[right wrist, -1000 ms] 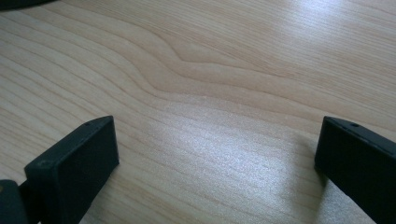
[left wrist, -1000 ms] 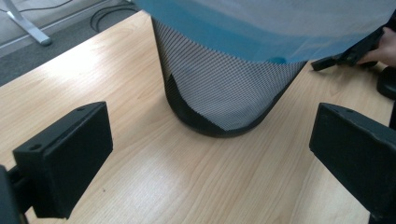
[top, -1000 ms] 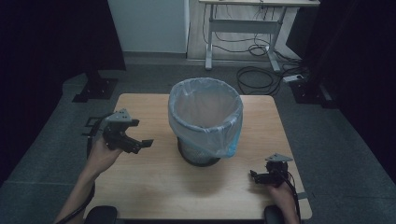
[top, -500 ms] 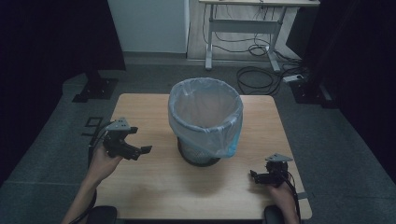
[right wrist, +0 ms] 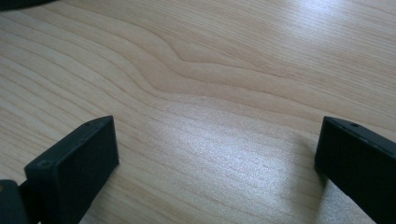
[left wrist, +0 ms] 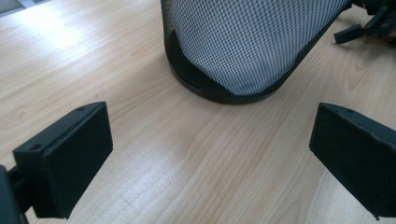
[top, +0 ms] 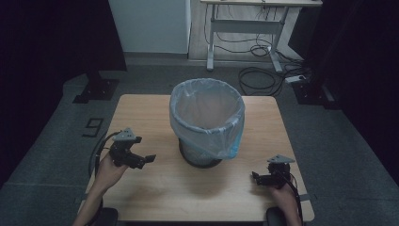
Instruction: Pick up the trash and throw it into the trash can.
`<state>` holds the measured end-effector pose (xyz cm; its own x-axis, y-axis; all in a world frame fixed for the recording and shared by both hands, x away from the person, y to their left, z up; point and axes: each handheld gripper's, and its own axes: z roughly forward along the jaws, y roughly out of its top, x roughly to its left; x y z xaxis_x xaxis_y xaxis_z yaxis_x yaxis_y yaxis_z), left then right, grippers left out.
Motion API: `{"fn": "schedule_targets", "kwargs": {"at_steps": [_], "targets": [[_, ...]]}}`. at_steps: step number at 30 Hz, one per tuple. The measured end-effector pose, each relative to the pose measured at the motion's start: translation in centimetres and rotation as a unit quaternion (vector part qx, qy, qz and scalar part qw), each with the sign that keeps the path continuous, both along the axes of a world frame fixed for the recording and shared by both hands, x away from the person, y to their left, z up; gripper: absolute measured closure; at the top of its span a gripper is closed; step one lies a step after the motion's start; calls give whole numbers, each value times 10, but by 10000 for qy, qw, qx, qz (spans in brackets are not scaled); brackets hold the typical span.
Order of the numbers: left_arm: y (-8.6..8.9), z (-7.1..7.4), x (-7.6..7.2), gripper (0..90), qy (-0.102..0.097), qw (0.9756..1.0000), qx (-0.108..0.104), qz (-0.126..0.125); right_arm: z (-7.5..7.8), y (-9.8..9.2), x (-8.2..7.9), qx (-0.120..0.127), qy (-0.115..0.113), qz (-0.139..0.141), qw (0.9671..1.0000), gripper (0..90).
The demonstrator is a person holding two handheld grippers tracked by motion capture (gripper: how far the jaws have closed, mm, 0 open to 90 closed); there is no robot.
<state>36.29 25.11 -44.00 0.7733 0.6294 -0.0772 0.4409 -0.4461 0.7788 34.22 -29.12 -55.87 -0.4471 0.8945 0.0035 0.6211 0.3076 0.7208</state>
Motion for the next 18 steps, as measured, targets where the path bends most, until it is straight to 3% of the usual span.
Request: {"fn": "schedule_targets", "kwargs": {"at_steps": [18], "targets": [[-5, -50, 2, 0, 162, 9997, 23, 196, 0, 0, 0, 1, 0, 0, 10000, 0]]}}
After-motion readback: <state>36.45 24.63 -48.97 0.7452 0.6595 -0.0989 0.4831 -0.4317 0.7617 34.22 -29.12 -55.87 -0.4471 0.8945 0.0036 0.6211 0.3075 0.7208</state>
